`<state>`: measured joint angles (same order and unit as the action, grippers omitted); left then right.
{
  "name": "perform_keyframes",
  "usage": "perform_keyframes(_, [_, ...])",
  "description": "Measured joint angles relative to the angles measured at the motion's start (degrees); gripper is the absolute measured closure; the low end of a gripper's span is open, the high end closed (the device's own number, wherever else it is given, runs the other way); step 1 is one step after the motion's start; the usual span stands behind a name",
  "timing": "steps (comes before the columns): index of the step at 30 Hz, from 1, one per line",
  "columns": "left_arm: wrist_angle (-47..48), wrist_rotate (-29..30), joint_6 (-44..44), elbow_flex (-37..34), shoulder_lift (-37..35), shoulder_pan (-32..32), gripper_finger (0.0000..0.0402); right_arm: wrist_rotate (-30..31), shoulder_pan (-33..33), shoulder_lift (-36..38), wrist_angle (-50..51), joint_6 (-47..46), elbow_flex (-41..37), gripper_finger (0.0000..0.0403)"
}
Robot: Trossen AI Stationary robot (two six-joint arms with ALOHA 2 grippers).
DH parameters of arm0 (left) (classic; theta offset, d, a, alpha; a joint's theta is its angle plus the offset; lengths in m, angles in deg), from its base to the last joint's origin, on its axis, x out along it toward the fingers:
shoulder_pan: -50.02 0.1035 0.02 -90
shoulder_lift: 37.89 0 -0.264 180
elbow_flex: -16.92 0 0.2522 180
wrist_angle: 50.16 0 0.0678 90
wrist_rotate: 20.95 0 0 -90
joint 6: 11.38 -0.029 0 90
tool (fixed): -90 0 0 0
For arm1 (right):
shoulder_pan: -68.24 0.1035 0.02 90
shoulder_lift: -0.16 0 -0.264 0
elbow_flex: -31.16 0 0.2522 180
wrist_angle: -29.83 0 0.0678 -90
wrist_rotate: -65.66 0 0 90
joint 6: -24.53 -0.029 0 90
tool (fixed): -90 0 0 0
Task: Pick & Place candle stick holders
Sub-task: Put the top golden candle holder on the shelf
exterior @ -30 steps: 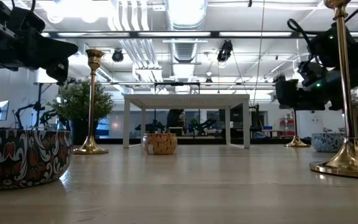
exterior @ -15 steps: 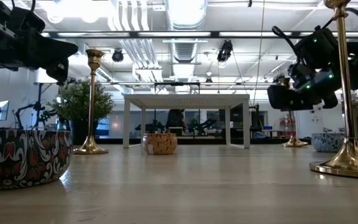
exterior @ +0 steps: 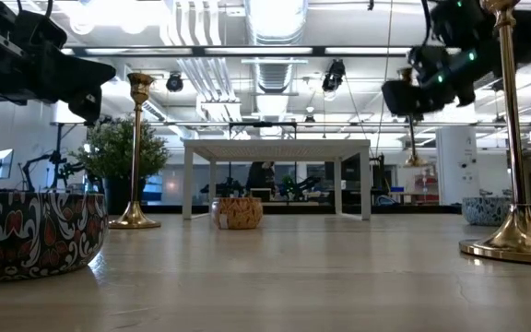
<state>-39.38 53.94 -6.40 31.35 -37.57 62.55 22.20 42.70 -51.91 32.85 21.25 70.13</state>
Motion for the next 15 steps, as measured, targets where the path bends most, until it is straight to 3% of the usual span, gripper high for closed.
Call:
perform_keyframes(6, [0.0,-0.01,-0.01,0.0,0.0,0.01,0.0378,-6.94,0.0,0.67,9.35,4.01,10.97,0.0394])
perform_keyframes(15, [0.0,-0.02,-0.02,0.0,0.0,0.01,0.0378,-17.58,-0.21,-2.25,11.91,4.83,20.06,0.0394])
